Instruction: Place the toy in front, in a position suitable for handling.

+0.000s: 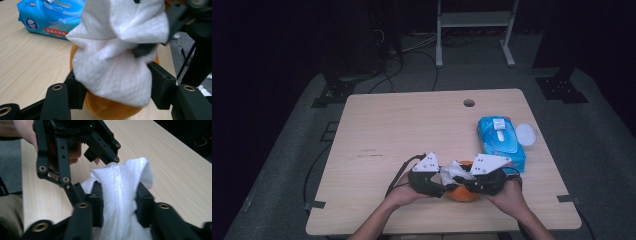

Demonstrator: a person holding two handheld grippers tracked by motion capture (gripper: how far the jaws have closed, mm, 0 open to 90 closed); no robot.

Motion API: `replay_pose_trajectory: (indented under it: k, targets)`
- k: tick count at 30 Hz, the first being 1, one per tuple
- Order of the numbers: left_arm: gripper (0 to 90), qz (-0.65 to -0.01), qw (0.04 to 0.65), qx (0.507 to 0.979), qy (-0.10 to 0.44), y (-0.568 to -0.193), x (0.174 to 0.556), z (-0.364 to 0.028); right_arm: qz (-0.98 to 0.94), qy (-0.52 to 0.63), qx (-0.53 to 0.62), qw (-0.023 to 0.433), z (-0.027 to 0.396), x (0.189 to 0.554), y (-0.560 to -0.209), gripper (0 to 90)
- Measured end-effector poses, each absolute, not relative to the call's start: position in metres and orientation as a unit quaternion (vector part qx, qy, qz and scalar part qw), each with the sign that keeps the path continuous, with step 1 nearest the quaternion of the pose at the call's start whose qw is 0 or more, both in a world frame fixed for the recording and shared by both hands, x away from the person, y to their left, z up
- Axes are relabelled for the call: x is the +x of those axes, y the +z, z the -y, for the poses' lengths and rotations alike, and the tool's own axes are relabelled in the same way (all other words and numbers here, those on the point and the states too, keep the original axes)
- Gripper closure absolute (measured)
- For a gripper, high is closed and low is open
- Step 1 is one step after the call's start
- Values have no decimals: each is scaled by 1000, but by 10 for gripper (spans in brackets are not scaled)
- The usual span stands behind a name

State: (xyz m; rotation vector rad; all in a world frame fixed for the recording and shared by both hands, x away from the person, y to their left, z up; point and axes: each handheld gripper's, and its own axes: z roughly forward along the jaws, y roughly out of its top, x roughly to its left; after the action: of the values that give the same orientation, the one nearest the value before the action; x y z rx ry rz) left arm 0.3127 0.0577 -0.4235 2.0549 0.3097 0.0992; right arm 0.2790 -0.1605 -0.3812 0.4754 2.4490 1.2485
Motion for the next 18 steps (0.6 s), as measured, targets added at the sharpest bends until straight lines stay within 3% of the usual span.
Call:
replay_pose_trajectory:
  k: [7,12,18]
  targets:
    - [373,-135,510,849,37,-425,314,-58,-846,470,204,147,181,288,-381,798]
    - [369,-134,508,850,39,-424,313,-56,-835,472,233,157,197,286,-383,820]
    - [355,-141,508,849,41,-425,313,-52,-841,479,204,148,178,272,-382,822]
